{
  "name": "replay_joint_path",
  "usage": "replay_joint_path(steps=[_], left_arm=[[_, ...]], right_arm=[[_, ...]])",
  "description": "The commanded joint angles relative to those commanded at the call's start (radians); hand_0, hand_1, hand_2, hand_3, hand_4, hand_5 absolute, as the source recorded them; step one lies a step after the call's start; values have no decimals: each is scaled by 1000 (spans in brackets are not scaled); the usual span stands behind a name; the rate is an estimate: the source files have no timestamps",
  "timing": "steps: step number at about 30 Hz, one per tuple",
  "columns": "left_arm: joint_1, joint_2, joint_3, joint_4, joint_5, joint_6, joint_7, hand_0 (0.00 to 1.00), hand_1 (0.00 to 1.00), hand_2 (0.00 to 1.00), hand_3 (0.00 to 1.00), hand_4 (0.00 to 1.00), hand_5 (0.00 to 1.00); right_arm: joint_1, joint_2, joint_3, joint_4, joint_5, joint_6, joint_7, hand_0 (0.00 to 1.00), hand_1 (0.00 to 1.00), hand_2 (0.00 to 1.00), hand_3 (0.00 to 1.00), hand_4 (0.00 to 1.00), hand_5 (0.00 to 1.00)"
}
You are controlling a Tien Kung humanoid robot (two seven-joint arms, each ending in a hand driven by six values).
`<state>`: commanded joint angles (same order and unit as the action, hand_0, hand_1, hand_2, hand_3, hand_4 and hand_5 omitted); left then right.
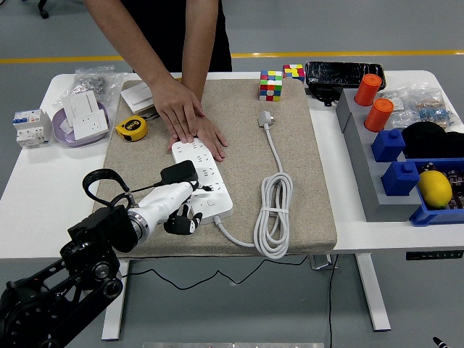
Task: Pick up the plug,place it near the board,insert it into the board,press the button
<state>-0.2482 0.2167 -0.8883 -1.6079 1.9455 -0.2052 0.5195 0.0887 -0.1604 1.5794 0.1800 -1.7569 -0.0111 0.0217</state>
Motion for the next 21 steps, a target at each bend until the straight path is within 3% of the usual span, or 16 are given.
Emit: replay_joint_path(steps=[7, 21], left_arm=[[-3, 5, 23, 25, 4, -10, -1, 151, 69, 146, 885, 512, 2], [-8, 14, 37, 5, 5, -3, -11, 151, 68, 147, 870, 508, 2]], right_arm=[[1, 0, -7, 0, 5, 0, 1, 973, 931, 864, 878, 998, 998], [1, 0, 0, 0, 1, -1, 0, 970, 932, 865, 879, 998, 998]])
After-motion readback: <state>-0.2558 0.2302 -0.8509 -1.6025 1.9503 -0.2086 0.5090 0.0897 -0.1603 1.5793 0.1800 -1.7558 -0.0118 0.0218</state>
